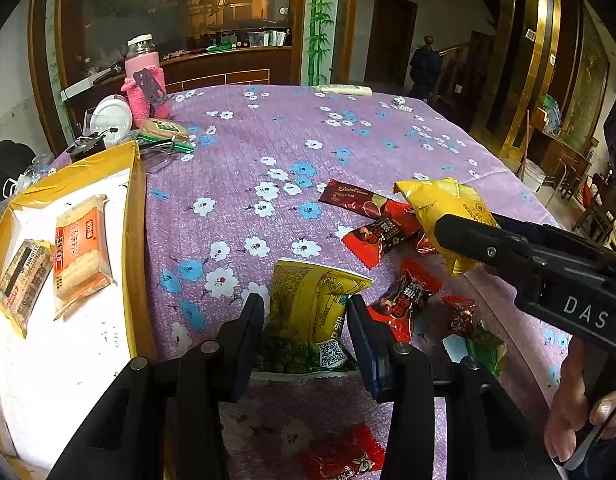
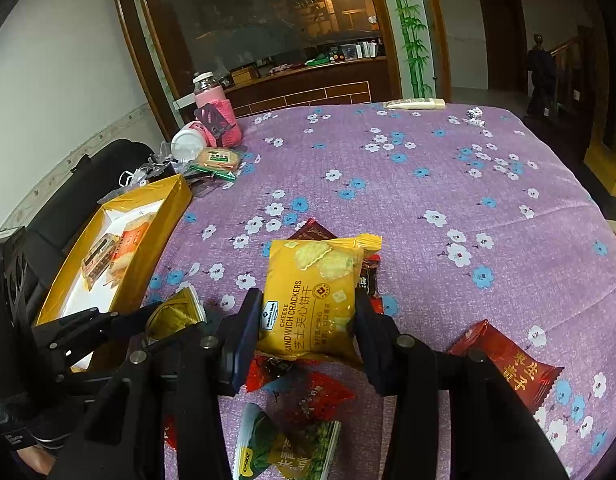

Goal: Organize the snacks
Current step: 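Grasp the yellow cracker bag with the right gripper while the left gripper grasps the green-yellow bag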

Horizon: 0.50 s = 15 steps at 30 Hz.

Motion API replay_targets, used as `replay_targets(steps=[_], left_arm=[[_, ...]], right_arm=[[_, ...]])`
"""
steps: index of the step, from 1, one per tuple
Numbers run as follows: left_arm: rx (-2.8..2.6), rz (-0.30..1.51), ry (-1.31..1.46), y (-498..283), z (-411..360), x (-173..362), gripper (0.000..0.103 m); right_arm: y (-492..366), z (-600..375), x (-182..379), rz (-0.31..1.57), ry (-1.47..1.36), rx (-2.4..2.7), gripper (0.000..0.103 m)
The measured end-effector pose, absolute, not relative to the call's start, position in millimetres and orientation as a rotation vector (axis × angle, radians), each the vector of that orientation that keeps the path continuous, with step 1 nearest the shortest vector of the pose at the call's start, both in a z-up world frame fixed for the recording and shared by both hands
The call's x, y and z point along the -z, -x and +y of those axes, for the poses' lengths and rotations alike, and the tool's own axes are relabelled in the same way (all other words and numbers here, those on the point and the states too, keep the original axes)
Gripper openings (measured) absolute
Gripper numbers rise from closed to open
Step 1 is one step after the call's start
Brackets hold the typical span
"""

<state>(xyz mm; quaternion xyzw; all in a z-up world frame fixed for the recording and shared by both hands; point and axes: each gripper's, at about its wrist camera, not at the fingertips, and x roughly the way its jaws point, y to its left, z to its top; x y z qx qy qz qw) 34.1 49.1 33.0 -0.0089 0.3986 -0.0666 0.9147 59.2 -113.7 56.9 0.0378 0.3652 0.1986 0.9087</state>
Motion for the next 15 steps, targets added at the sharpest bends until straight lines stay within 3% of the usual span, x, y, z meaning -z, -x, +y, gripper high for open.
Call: replay_targets(steps=[15], left_arm=[[0.095,0.767,0.016,-29.5,52.2,-41.1,0.045]], right_arm=[[-53.6,-108.3,-60.4,0.722,-0.054,-0.417,0.043]])
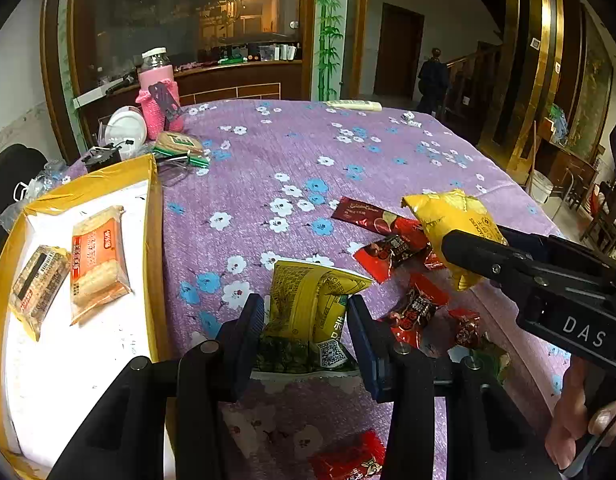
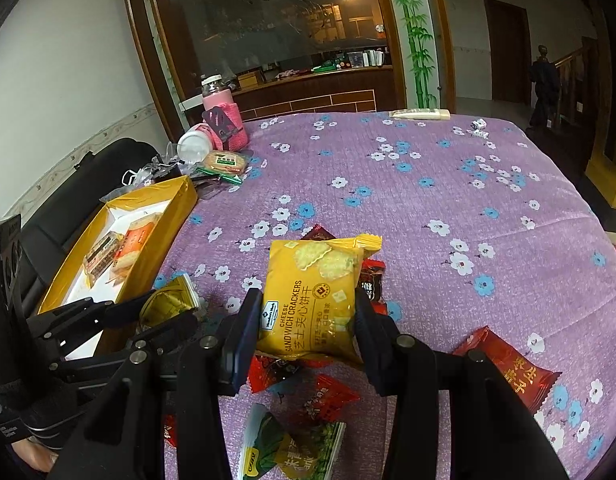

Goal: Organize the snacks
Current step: 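Grasp the yellow cracker bag with the right gripper while the left gripper grasps the green-yellow bag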

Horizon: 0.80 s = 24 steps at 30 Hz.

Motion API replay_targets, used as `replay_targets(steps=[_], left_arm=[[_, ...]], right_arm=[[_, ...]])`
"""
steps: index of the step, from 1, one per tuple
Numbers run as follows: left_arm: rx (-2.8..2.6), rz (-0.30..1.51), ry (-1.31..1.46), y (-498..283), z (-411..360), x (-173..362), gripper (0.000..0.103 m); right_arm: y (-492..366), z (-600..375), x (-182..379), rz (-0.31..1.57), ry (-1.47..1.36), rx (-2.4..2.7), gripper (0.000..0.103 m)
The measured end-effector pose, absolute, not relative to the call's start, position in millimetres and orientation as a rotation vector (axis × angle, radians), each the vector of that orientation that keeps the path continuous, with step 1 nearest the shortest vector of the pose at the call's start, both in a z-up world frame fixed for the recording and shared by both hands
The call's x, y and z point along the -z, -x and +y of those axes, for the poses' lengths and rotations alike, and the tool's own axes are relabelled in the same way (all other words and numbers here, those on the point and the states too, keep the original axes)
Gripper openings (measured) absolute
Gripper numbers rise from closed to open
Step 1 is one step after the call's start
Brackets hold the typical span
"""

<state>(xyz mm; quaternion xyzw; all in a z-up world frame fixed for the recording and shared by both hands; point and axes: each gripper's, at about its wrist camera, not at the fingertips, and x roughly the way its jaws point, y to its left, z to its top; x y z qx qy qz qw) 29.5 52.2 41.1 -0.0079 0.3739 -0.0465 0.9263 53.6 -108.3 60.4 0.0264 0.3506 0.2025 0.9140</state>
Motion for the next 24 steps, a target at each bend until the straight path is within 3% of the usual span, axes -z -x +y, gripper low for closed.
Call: replay_targets(steps=[24], left_arm=[[0.025,0.672,0.030,-4.3,73.5,-64.8,0.046]], right_arm=[[-25.7,-101.1,-75.4,0.689,-0.094,-0.468,0.044]])
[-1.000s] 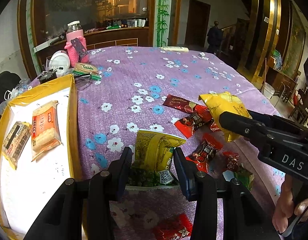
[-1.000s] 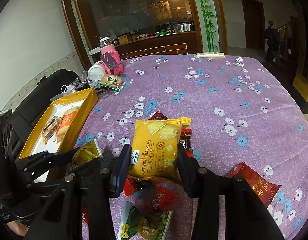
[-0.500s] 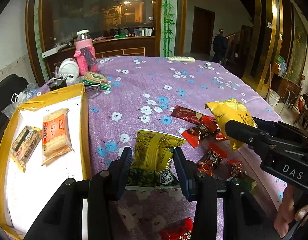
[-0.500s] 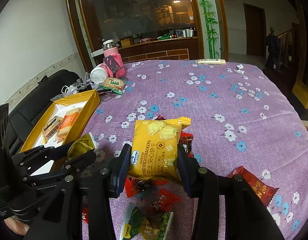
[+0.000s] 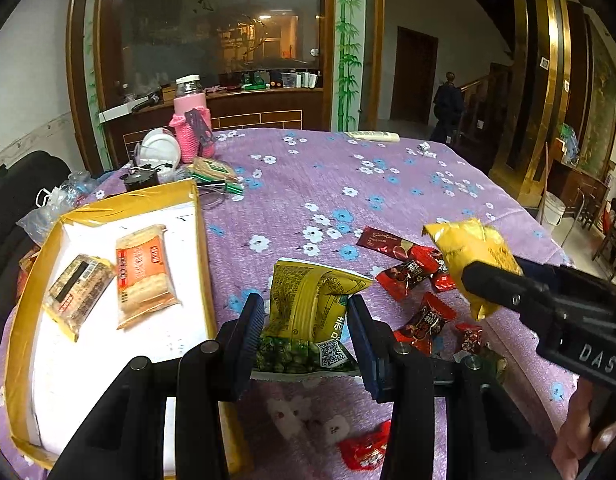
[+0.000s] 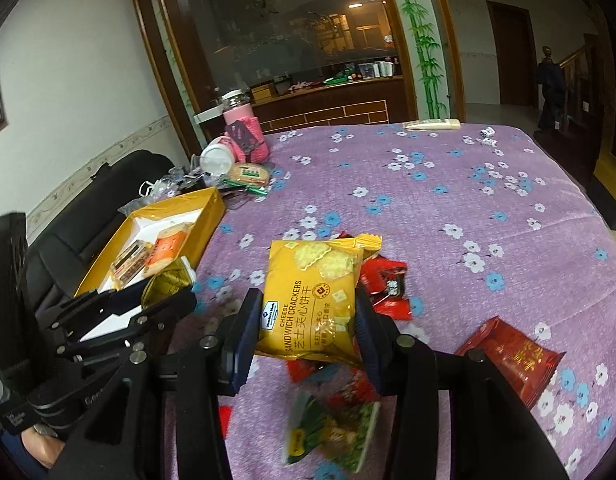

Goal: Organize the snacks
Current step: 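Grasp the yellow cracker bag with the right gripper while the left gripper grasps the green-yellow bag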

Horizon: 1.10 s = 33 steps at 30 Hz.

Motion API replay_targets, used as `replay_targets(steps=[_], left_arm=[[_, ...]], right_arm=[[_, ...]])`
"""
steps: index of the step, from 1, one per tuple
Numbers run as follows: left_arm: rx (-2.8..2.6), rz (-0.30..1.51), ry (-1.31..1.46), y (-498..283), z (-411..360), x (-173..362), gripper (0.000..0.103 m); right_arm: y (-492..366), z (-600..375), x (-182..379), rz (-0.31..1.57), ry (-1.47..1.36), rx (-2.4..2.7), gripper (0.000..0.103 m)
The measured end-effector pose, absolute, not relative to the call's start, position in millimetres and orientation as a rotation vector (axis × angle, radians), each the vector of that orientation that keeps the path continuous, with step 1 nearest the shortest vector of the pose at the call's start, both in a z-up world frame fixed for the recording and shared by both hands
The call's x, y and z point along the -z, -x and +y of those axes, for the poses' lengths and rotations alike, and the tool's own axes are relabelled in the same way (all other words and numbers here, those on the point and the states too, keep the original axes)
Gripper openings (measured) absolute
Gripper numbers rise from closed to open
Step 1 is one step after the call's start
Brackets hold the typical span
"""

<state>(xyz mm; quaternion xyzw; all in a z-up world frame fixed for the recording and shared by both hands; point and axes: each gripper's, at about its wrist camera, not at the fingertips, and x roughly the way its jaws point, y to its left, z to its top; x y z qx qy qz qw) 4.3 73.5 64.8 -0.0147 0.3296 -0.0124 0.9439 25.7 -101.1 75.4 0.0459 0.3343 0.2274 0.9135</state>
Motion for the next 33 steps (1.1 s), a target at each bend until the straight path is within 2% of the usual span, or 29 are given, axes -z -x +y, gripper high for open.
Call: replay_targets(steps=[33], left_arm=[[-0.077,0.637,0.171,9.9,150.2,-75.4,0.046]], right_arm=[[-5.9,-13.3,-82.7,0.712,-0.012,-0.620,0.044]])
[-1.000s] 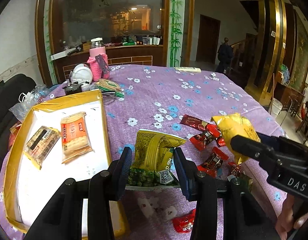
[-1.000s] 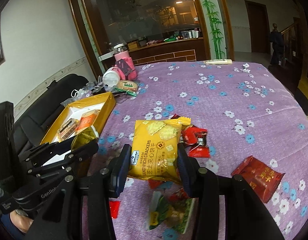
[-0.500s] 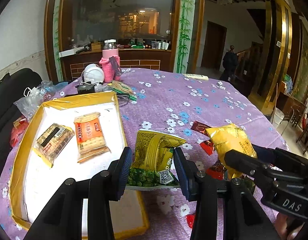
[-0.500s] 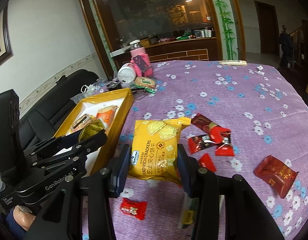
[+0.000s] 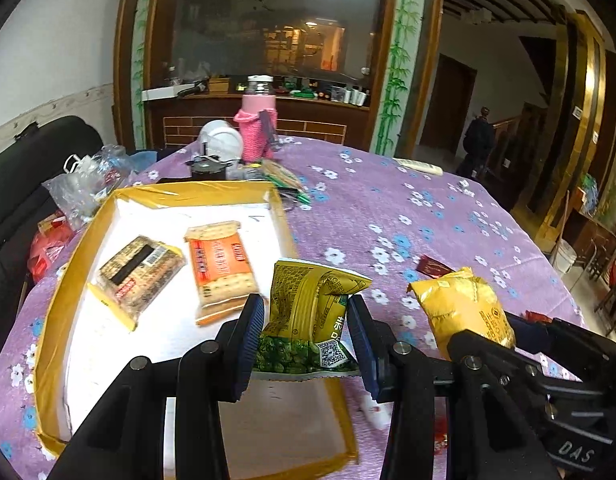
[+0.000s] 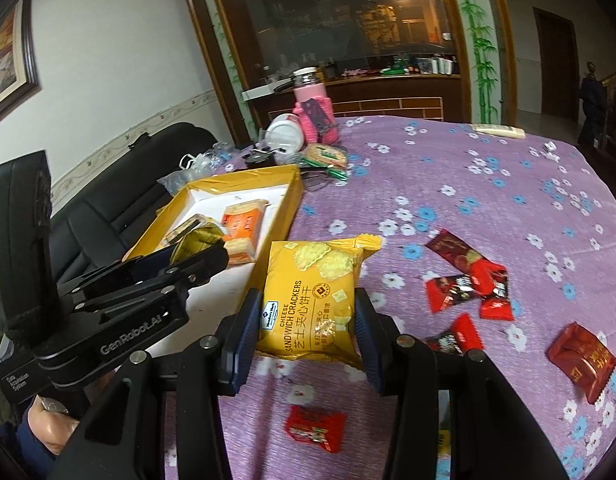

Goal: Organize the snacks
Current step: 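Grasp the yellow cracker bag with the right gripper while the left gripper grasps the green-yellow bag, then lower both bags into the white box lid and open both grippers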

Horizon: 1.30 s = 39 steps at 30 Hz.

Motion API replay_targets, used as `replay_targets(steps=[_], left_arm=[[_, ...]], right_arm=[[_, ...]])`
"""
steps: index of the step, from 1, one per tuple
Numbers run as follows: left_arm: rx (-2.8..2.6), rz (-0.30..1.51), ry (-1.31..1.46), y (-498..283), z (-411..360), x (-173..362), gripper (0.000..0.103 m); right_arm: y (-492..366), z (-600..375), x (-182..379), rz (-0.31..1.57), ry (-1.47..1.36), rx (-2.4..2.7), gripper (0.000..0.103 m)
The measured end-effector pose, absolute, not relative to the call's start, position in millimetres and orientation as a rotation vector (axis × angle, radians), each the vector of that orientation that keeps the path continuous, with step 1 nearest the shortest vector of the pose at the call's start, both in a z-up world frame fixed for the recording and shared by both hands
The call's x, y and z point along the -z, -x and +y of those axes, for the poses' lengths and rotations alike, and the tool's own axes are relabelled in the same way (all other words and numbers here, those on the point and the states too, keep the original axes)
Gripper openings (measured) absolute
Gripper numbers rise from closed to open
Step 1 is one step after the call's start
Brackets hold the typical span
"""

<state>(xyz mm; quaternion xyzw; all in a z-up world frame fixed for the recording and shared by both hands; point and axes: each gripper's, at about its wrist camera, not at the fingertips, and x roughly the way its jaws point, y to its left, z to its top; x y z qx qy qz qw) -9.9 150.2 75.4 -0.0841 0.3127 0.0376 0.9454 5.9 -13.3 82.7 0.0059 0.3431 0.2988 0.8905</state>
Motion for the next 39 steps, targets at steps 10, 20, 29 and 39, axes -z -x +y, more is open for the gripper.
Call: replay_targets(steps=[10,20,29,39], left_arm=[[-0.141,0.662,0.249,15.2,196.8,-66.0,0.046],[-0.205,0.762,0.350,8.2,244.1,-48.1,0.046],[-0.152,0.899,0.442,-9.0,270.5,-34.7,0.046],[-0.137,0.959,0.426,-26.1,269.2,-35.3,0.046]], right_arm=[[4.3,33.8,-85.9,0.712,0.056,-0.699,0.044],[13.4,81.7,-73.7,0.744,0.147,-0.768,0.044],[17.4,108.1,-53.5,0.784,0.228,-0.795,0.044],[10.6,120.5,-35.7,0.842,0.259,-0.779,0.044]])
